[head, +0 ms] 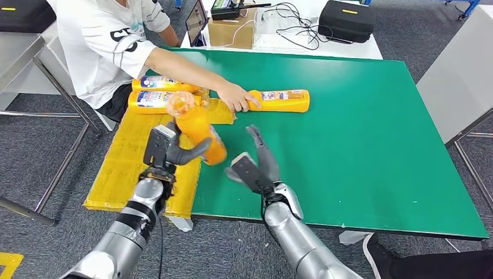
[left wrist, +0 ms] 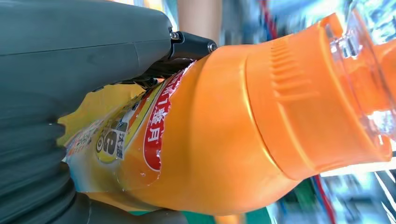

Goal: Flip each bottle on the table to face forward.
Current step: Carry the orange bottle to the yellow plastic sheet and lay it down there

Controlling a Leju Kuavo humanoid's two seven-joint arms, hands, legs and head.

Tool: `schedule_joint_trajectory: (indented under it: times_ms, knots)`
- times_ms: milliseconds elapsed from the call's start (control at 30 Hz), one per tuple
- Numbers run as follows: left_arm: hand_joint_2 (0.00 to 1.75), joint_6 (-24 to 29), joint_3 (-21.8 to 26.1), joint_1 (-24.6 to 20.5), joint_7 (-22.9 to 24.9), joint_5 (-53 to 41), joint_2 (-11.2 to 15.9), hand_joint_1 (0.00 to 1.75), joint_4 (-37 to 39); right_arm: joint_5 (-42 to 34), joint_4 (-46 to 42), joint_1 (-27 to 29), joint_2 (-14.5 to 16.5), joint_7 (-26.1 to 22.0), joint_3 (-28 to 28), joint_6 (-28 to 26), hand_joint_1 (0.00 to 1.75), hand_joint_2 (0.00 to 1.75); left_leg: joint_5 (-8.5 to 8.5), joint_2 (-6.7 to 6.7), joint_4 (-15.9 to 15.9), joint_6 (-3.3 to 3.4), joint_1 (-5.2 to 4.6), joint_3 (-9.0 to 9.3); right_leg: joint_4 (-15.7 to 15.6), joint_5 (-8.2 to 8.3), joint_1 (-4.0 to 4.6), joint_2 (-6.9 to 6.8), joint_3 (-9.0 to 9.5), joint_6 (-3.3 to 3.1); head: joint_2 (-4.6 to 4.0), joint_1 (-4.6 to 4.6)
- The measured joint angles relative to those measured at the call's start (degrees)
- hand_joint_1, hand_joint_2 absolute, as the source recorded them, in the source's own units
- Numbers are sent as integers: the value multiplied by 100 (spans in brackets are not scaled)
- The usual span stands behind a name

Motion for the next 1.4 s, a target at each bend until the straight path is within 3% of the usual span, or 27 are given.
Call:
schedule_joint_trajectory:
  times_ms: [100,333,433,567,833,1133,1400]
  knots:
    - [175,454,224,-241,-116,-557,249,175,267,-289,-570,211,-94,-97,-227,-15,0,175,1,0,0,-1,0,1,1,0,0,0,-1,0,1,-1]
    - [175,948,431,-602,-104,-1501,639,175,821,-665,-1349,467,-222,-214,-525,31,0,175,2,-2,0,-1,0,-1,1,0,-1,-1,-1,0,1,1]
    - [175,1175,404,-828,129,-2426,856,175,1228,-807,-1547,520,-282,-233,-618,117,0,175,2,1,0,0,-1,-1,0,0,-2,1,-2,0,0,1]
    - [175,1383,101,-1161,776,-3991,1183,175,1942,-871,-1671,539,-335,-277,-666,255,0,175,3,3,0,-1,0,0,1,1,0,1,-2,0,1,0]
    - [175,790,-933,-1445,1268,-5809,1591,175,2832,-884,-1704,518,-355,-297,-677,473,0,175,4,4,0,-1,2,-1,4,1,0,1,-2,-1,0,1]
    - [175,287,-1680,-1575,1573,-6407,1701,175,3230,-855,-1704,490,-347,-308,-610,625,0,175,4,-3,-1,-1,1,1,3,1,0,-1,4,-1,1,1]
    - [175,-20,-1954,-1696,1694,-6551,1686,171,3367,-626,-1641,387,-348,-157,-465,743,0,175,4,-1,-3,-1,1,19,4,1,0,0,19,-2,0,0]
